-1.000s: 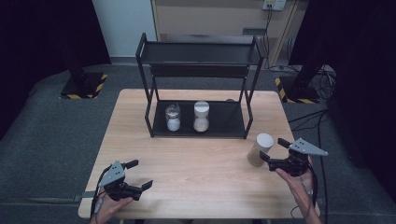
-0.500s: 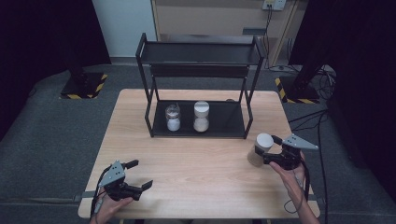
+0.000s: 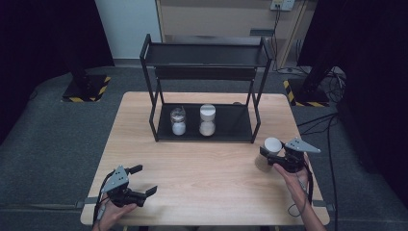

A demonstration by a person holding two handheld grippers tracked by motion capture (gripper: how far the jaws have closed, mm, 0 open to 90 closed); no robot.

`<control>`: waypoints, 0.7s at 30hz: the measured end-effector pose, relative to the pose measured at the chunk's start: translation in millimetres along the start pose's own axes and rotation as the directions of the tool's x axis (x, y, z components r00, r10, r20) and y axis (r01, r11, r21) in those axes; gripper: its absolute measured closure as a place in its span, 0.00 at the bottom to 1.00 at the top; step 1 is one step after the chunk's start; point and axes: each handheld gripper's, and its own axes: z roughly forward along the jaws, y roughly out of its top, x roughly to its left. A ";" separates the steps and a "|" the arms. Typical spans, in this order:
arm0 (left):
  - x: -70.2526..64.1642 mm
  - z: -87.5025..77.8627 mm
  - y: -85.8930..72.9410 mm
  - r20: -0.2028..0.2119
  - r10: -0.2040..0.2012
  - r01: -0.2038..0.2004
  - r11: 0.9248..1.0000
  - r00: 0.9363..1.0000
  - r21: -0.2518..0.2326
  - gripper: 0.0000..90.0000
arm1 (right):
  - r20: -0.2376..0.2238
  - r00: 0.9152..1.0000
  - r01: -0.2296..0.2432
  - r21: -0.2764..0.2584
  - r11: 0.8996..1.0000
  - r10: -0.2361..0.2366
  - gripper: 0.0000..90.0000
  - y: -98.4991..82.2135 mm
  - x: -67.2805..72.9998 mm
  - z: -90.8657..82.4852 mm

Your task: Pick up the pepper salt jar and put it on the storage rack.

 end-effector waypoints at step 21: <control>-0.3 0.1 0.2 -0.001 0.002 -0.002 1.000 1.000 0.001 0.01 | -0.008 0.999 0.046 0.024 0.999 -0.046 0.37 10.4 6.1 1.1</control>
